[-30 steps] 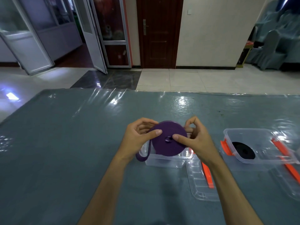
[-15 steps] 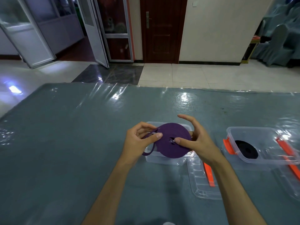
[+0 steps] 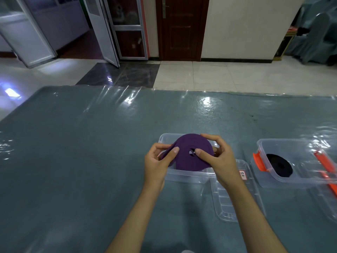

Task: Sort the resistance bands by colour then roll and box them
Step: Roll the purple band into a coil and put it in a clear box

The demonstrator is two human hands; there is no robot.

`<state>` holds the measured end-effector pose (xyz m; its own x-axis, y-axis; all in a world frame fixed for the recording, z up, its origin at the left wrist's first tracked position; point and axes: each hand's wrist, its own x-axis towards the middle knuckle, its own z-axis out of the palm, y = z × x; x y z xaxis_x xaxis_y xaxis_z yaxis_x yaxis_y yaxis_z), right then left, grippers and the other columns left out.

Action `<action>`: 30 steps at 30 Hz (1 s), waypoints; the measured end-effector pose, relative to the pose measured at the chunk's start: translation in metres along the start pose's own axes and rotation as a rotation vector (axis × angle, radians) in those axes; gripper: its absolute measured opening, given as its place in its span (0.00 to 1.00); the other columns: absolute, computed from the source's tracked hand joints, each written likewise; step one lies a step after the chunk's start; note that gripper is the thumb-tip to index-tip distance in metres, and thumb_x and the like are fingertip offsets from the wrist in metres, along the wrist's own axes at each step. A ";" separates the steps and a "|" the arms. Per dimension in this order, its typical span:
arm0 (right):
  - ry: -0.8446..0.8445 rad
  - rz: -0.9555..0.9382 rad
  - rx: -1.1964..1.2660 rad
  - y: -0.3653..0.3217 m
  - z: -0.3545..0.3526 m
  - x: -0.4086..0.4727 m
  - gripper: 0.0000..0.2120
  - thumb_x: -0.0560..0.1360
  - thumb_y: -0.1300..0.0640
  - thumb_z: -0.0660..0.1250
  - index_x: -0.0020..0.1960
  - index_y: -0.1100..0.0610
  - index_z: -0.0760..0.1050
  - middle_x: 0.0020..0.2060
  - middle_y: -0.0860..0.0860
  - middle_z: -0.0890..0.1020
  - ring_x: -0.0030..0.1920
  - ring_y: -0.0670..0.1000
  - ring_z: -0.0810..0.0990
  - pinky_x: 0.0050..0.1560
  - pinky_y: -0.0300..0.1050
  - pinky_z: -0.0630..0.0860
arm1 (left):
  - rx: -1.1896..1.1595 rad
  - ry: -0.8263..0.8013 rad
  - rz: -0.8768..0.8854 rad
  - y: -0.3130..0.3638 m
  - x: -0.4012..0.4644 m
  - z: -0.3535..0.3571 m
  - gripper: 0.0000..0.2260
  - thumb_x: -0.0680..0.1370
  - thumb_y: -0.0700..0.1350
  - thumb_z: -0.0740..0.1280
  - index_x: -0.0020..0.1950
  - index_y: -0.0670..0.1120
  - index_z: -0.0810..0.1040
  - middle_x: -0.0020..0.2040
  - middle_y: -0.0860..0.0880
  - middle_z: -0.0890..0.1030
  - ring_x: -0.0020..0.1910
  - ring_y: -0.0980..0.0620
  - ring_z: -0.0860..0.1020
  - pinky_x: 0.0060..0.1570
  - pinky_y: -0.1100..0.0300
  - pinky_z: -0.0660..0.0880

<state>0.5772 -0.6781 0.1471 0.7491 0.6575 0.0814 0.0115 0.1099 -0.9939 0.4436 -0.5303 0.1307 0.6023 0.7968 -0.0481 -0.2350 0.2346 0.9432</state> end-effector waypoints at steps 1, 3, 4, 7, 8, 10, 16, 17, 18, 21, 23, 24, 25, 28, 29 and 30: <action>0.024 0.004 0.012 0.002 0.002 0.002 0.26 0.71 0.51 0.83 0.66 0.46 0.78 0.51 0.56 0.89 0.50 0.60 0.89 0.45 0.60 0.87 | -0.009 0.008 -0.016 -0.005 0.001 0.002 0.08 0.75 0.37 0.80 0.47 0.47 0.85 0.51 0.44 0.88 0.50 0.47 0.86 0.44 0.62 0.82; 0.081 0.029 0.061 0.008 0.005 0.007 0.25 0.71 0.53 0.82 0.65 0.47 0.78 0.52 0.56 0.89 0.51 0.60 0.89 0.46 0.60 0.87 | -0.031 0.008 -0.057 -0.015 0.003 0.006 0.08 0.76 0.36 0.77 0.53 0.46 0.85 0.55 0.44 0.88 0.54 0.46 0.86 0.47 0.59 0.83; 0.109 0.047 0.094 0.011 0.007 0.010 0.26 0.71 0.53 0.82 0.65 0.48 0.78 0.52 0.57 0.89 0.51 0.60 0.89 0.47 0.60 0.87 | -0.055 0.004 -0.080 -0.019 0.005 0.007 0.10 0.77 0.36 0.76 0.57 0.45 0.86 0.57 0.46 0.88 0.56 0.46 0.86 0.49 0.57 0.83; 0.177 0.096 0.157 0.023 0.012 0.016 0.27 0.68 0.51 0.83 0.63 0.47 0.77 0.54 0.57 0.88 0.53 0.59 0.88 0.47 0.58 0.87 | -0.092 -0.038 -0.122 -0.029 0.013 0.010 0.15 0.80 0.38 0.74 0.68 0.45 0.83 0.60 0.48 0.87 0.60 0.46 0.86 0.52 0.54 0.84; 0.195 0.113 0.181 0.029 0.014 0.018 0.27 0.66 0.50 0.83 0.62 0.47 0.77 0.54 0.56 0.88 0.54 0.59 0.88 0.46 0.56 0.87 | -0.085 -0.043 -0.122 -0.031 0.016 0.011 0.16 0.81 0.39 0.73 0.69 0.46 0.83 0.60 0.50 0.87 0.60 0.47 0.86 0.52 0.54 0.84; 0.237 0.163 0.237 0.040 0.017 0.023 0.29 0.64 0.50 0.84 0.62 0.48 0.77 0.55 0.55 0.87 0.55 0.58 0.88 0.46 0.53 0.86 | -0.047 -0.008 -0.103 -0.035 0.024 0.014 0.15 0.81 0.40 0.74 0.67 0.49 0.84 0.57 0.55 0.88 0.57 0.50 0.87 0.50 0.56 0.84; 0.349 0.234 0.256 0.071 0.018 0.040 0.27 0.62 0.52 0.86 0.56 0.48 0.77 0.53 0.56 0.87 0.53 0.58 0.88 0.43 0.49 0.85 | 0.053 0.097 -0.183 -0.059 0.044 0.019 0.07 0.80 0.41 0.75 0.54 0.44 0.78 0.49 0.54 0.88 0.50 0.46 0.88 0.45 0.51 0.86; 0.359 0.245 0.259 0.076 0.017 0.043 0.27 0.62 0.53 0.85 0.55 0.48 0.76 0.53 0.57 0.87 0.53 0.58 0.87 0.42 0.49 0.85 | 0.063 0.068 -0.226 -0.062 0.047 0.020 0.07 0.80 0.40 0.74 0.56 0.46 0.79 0.49 0.57 0.88 0.50 0.47 0.88 0.44 0.53 0.85; 0.366 0.255 0.257 0.081 0.016 0.044 0.26 0.63 0.56 0.85 0.55 0.49 0.75 0.52 0.57 0.86 0.52 0.58 0.87 0.42 0.48 0.84 | 0.069 0.045 -0.263 -0.064 0.051 0.020 0.08 0.80 0.39 0.74 0.57 0.47 0.80 0.49 0.59 0.88 0.50 0.48 0.88 0.43 0.54 0.85; 0.364 0.314 0.224 0.094 0.012 0.049 0.26 0.69 0.63 0.83 0.58 0.52 0.71 0.51 0.54 0.86 0.51 0.57 0.88 0.42 0.47 0.85 | 0.121 0.036 -0.322 -0.071 0.070 0.018 0.12 0.79 0.35 0.75 0.60 0.46 0.81 0.49 0.54 0.89 0.49 0.49 0.88 0.41 0.55 0.84; 0.322 0.399 0.179 0.102 0.007 0.055 0.26 0.73 0.65 0.79 0.63 0.52 0.69 0.53 0.55 0.86 0.51 0.56 0.89 0.43 0.50 0.86 | 0.174 0.039 -0.382 -0.080 0.084 0.017 0.12 0.78 0.36 0.76 0.59 0.44 0.81 0.54 0.43 0.87 0.52 0.44 0.87 0.43 0.53 0.85; 0.292 0.449 0.124 0.105 0.005 0.060 0.25 0.75 0.64 0.78 0.63 0.52 0.69 0.55 0.56 0.85 0.51 0.57 0.88 0.45 0.52 0.87 | 0.207 0.038 -0.411 -0.086 0.090 0.017 0.11 0.78 0.36 0.75 0.59 0.44 0.81 0.56 0.40 0.86 0.54 0.42 0.87 0.44 0.51 0.85; 0.261 0.496 0.047 0.108 0.002 0.066 0.23 0.75 0.64 0.77 0.62 0.52 0.69 0.56 0.57 0.84 0.52 0.58 0.87 0.46 0.53 0.87 | 0.244 0.037 -0.441 -0.094 0.095 0.016 0.10 0.79 0.37 0.75 0.58 0.45 0.80 0.57 0.39 0.85 0.55 0.41 0.86 0.46 0.49 0.86; 0.133 0.607 -0.240 0.122 -0.007 0.084 0.19 0.76 0.62 0.77 0.59 0.55 0.70 0.54 0.52 0.80 0.52 0.52 0.82 0.41 0.42 0.82 | 0.367 0.040 -0.507 -0.118 0.113 0.011 0.10 0.79 0.36 0.75 0.54 0.48 0.79 0.56 0.38 0.85 0.53 0.40 0.86 0.46 0.46 0.86; 0.093 0.624 -0.334 0.127 -0.010 0.090 0.16 0.76 0.61 0.77 0.56 0.54 0.71 0.50 0.49 0.79 0.48 0.47 0.80 0.38 0.34 0.77 | 0.422 0.040 -0.521 -0.126 0.119 0.010 0.10 0.79 0.36 0.75 0.53 0.48 0.78 0.56 0.38 0.85 0.53 0.40 0.86 0.46 0.45 0.86; 0.054 0.635 -0.414 0.133 -0.012 0.095 0.13 0.76 0.60 0.77 0.52 0.52 0.74 0.47 0.45 0.78 0.45 0.43 0.78 0.33 0.29 0.73 | 0.480 0.039 -0.535 -0.132 0.125 0.008 0.11 0.78 0.36 0.75 0.52 0.49 0.78 0.56 0.37 0.85 0.53 0.39 0.86 0.48 0.43 0.86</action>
<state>0.6581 -0.6098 0.0217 0.7261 0.4621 -0.5091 -0.1933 -0.5734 -0.7962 0.5562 -0.4666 0.0026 0.5113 0.6623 -0.5477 0.4513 0.3355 0.8269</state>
